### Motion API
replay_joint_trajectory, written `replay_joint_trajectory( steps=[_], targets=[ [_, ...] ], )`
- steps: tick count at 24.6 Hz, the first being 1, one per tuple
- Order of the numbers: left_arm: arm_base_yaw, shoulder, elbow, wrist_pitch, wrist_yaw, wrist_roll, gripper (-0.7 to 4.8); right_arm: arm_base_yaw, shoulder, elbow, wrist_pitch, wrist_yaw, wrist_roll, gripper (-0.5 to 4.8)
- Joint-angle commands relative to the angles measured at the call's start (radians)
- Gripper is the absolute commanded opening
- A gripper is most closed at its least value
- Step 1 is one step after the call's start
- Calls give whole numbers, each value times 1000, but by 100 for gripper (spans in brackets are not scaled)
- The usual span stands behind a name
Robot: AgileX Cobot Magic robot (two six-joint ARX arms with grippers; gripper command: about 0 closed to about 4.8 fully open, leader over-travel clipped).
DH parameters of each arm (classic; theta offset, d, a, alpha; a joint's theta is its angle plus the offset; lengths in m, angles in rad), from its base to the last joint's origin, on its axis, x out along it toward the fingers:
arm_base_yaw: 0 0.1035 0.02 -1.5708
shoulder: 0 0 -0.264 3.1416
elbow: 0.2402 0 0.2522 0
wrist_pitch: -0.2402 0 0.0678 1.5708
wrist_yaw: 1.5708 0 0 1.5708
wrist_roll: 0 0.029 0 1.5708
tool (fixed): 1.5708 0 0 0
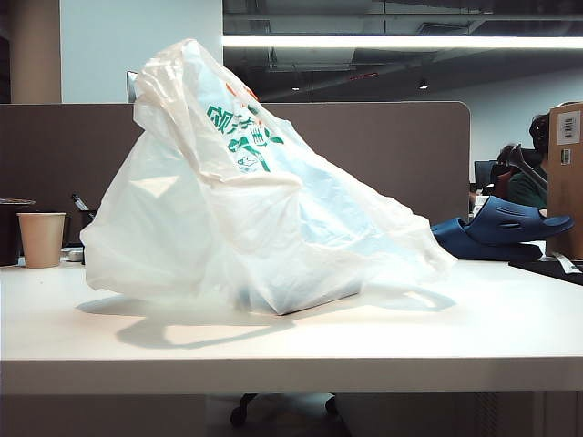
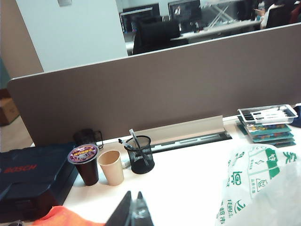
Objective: Put the power bank into the bag.
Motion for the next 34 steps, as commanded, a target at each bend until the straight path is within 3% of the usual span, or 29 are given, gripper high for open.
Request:
replay_joint_trajectory(
  steps=[1, 11, 20, 28, 34],
  targets=[
    [2, -53, -27, -10, 14, -6, -6, 14, -30, -31, 34, -13, 1, -5],
    [2, -316, -174, -69, 15, -24, -6, 21, -253, -191, 43, -16, 9, -5],
    [2, -366, -241, -112, 29, -24, -6, 20, -422, -280, 74, -12, 8, -5],
    [2, -366, -373, -13, 30, -26, -6, 19, -429, -363, 241, -28, 9, -5],
    [2, -367, -569, 233, 119, -25, -6, 19, -429, -496, 393, -28, 20, -5]
  ],
)
